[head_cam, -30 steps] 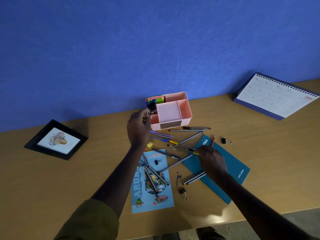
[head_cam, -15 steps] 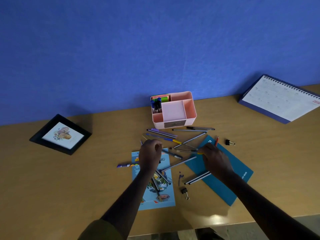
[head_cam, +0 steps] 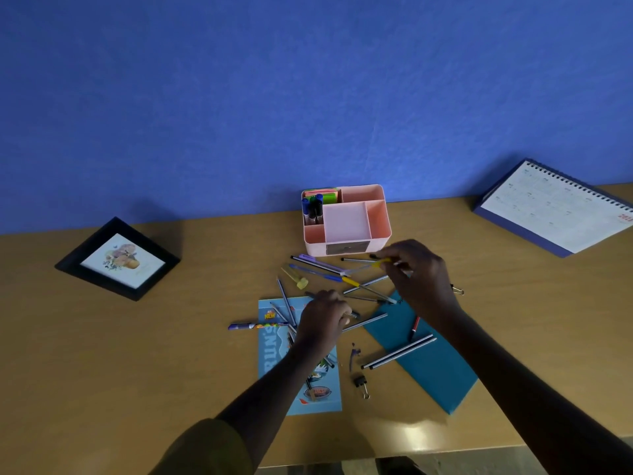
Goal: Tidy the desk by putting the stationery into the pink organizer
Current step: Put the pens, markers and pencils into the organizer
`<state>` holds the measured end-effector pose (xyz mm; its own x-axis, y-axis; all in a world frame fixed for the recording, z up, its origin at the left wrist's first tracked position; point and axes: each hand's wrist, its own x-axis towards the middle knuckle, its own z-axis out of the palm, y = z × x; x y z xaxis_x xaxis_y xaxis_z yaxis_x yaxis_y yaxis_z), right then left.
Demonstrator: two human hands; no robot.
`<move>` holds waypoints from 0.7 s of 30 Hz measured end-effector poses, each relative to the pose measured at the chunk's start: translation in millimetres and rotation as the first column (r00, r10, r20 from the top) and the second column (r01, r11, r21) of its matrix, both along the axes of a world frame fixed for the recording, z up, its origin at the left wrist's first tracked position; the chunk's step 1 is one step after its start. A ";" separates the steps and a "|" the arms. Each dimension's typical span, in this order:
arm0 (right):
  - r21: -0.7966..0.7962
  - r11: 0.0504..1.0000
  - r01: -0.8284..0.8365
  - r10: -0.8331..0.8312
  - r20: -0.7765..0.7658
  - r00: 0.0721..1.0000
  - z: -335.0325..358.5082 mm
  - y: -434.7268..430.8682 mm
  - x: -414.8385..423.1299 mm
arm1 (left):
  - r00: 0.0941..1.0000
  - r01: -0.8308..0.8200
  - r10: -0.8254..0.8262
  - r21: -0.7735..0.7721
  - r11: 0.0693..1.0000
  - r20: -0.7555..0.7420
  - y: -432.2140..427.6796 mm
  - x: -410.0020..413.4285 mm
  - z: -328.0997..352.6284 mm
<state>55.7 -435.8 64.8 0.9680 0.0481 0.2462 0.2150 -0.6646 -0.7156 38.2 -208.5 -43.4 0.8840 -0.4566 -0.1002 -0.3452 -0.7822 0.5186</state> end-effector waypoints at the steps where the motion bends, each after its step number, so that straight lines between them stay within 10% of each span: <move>1: 0.008 1.000 0.005 -0.005 0.015 1.000 5.0 3.4 7.7 | 1.000 0.013 -0.013 0.009 1.000 0.009 -0.1 0.2 -0.7; 11: 0.020 1.000 0.024 -0.027 0.191 0.981 29.6 61.3 88.2 | 0.996 0.082 -0.085 0.073 0.994 0.034 -5.8 3.6 1.6; 21: -0.206 0.977 -0.059 0.071 0.052 0.996 -14.1 92.5 127.4 | 0.994 0.089 -0.094 0.078 0.993 0.060 -10.1 9.6 0.2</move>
